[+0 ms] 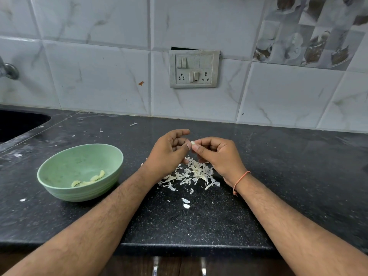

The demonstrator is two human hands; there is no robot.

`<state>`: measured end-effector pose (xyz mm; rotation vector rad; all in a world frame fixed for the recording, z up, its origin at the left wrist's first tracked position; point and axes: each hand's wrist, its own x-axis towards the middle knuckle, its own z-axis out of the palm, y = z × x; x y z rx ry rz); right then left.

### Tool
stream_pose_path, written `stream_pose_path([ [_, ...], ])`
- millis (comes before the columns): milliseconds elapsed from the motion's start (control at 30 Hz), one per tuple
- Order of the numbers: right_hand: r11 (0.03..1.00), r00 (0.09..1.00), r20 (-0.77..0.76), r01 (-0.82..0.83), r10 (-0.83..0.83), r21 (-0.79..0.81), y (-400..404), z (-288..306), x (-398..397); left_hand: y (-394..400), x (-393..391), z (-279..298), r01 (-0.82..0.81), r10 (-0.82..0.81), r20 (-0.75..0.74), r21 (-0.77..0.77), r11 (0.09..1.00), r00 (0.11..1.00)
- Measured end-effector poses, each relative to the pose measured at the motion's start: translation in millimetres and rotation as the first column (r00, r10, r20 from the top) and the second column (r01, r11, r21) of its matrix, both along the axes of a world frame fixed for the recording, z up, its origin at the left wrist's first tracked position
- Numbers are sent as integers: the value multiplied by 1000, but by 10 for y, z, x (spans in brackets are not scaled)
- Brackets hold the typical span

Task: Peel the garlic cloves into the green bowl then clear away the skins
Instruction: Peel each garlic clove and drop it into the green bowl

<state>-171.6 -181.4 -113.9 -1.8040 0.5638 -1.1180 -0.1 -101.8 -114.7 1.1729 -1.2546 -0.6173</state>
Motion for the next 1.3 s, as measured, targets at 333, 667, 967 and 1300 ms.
stream_pose_path([
  [333, 993, 995, 91, 23, -34, 117, 46, -9, 66, -29, -29, 13, -35, 36, 30, -38, 999, 999],
  [667, 931, 980, 201, -67, -7, 360, 15, 21, 54, -12, -24, 2, 7, -6, 76, -12, 1000, 997],
  [967, 981, 997, 72, -34, 21, 192, 64, 35, 40, -13, 26, -22, -63, 68, 158, -40, 997, 985],
  [1300, 998, 1000, -26, 15, -13, 67, 5, -6, 49, 44, -11, -8, -70, 100, 369, -96, 993, 924],
])
